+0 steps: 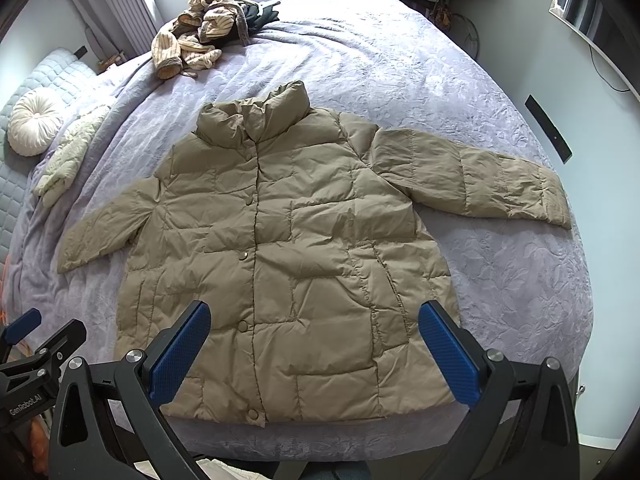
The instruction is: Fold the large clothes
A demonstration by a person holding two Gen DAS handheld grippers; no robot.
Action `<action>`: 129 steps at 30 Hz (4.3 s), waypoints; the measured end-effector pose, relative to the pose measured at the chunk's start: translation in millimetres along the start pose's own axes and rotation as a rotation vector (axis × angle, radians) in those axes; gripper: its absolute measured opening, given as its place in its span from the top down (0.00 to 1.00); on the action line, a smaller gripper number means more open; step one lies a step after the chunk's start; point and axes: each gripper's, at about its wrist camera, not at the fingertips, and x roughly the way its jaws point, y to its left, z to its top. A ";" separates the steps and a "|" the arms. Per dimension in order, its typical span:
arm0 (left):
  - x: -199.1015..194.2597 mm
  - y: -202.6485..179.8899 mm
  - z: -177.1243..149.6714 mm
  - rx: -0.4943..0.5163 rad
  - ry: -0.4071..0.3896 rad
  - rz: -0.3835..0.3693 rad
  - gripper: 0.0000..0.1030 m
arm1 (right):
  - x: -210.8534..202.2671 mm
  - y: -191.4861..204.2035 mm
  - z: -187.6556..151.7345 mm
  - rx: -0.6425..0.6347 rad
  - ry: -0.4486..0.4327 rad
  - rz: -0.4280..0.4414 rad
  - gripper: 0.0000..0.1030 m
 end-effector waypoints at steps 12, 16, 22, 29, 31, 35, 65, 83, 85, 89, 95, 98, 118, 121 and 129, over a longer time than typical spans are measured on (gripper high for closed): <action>-0.1 1.9 -2.1 -0.002 -0.022 -0.003 0.00 | 0.5 1.9 0.1 0.001 0.003 -0.001 0.00; 8.5 20.0 -2.0 -0.019 -0.010 -0.019 0.00 | 6.9 5.2 -0.9 0.002 0.019 0.003 0.00; 42.6 57.2 4.4 -0.110 0.010 -0.052 0.00 | 29.1 24.0 -2.4 -0.016 0.083 0.049 0.00; 98.9 136.7 25.4 -0.227 -0.130 -0.098 0.00 | 64.8 79.3 4.4 -0.095 0.151 0.084 0.00; 122.6 161.5 30.1 -0.284 -0.123 -0.135 0.00 | 79.3 90.7 8.2 -0.074 0.181 0.110 0.00; 174.9 220.7 40.9 -0.414 -0.115 -0.181 0.00 | 113.6 119.1 14.1 -0.067 0.205 0.173 0.00; 241.7 410.5 84.3 -0.724 -0.390 -0.231 0.92 | 244.5 272.2 61.0 -0.283 0.131 0.318 0.00; 135.1 202.7 168.7 -0.228 -0.497 -0.432 0.92 | 336.9 308.5 67.4 -0.141 0.303 0.569 0.89; 135.9 159.3 175.0 -0.159 -0.464 -0.459 0.92 | 330.4 291.6 69.6 -0.097 0.316 0.611 0.89; 151.0 73.5 170.0 -0.007 -0.408 -0.459 0.92 | 299.8 232.2 71.6 -0.061 0.268 0.585 0.89; 214.1 -29.3 147.3 0.161 -0.248 -0.350 0.92 | 260.4 113.2 67.8 0.022 0.175 0.394 0.89; 234.4 -58.9 131.6 0.267 -0.195 -0.247 0.91 | 248.4 69.1 63.8 0.064 0.151 0.324 0.89; 200.8 131.3 101.0 -0.119 -0.188 -0.034 0.15 | 192.6 121.4 77.3 -0.307 -0.117 0.223 0.19; 234.2 190.0 107.4 -0.315 -0.077 -0.130 0.15 | 207.0 188.5 77.8 -0.503 -0.147 0.140 0.19; 296.2 227.1 137.4 -0.497 0.062 -0.501 0.15 | 273.7 254.1 80.1 -0.675 -0.224 -0.197 0.28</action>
